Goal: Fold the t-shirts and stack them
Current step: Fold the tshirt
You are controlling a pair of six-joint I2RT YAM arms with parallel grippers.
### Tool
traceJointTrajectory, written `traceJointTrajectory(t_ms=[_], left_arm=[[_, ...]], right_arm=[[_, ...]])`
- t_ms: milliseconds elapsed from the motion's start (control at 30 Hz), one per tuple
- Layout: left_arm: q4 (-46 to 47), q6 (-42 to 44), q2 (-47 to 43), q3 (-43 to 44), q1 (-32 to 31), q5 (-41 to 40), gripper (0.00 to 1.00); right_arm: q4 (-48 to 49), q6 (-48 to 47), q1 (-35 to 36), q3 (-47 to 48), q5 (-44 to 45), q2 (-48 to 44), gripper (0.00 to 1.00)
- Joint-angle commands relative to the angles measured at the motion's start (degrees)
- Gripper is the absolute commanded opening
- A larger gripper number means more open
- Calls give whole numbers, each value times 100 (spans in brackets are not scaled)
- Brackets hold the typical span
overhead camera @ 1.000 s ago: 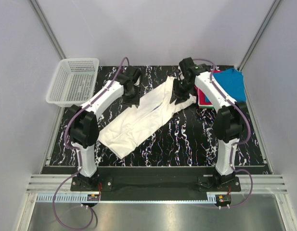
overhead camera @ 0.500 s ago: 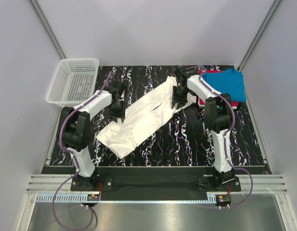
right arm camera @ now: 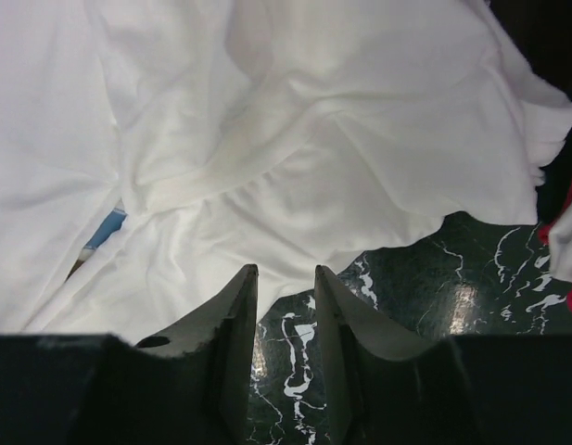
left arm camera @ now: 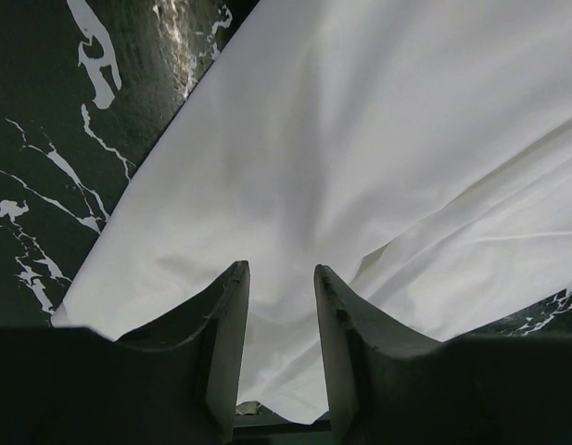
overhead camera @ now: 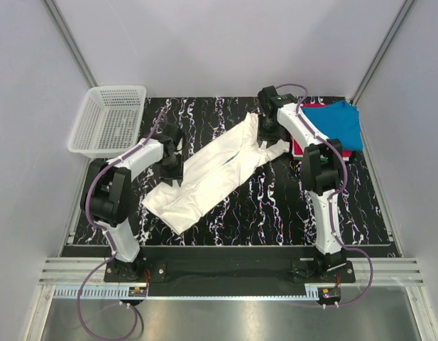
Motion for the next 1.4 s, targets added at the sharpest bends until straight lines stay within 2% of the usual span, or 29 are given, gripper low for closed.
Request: traceJointTrajectory(t_ms=[0,300,400,433,467,500,533,633,833,1100,1367], left_arm=[[234,42,-108,-243,5,-10,36],[393,-152,25,-437,-4,219,35],[393,-108,130,-420,5,280,29],[393,-82,156,-420,5,289,18],[384,-82,174,-420,5,333,9],[375,-82,218,-428,5,351,2],[375,-82,227,-437,5,429,0],[375,-99,157,-516,-4,614,0],[314,-82,-177,-823,-74,755,0],[305,-55,-335,-1114,-443,922,0],[480,-143,-494,-1307,-1269,1264,0]], right_arm=[[-236,-164,-42,294,503,485,38],[-236,-32,-51,267,345,1056,36],[-253,-15,-51,399,336,1258,17],[-271,-15,-51,460,327,1303,12],[-297,-15,-42,609,310,1356,0],[-341,-23,-50,697,318,1487,0],[-437,-23,-51,820,318,1575,0],[-613,-85,-51,1399,336,1891,0],[-947,-103,-59,3130,284,2700,0],[-658,-76,-103,3528,-499,3000,0],[-350,-85,-130,3818,-938,3132,0]])
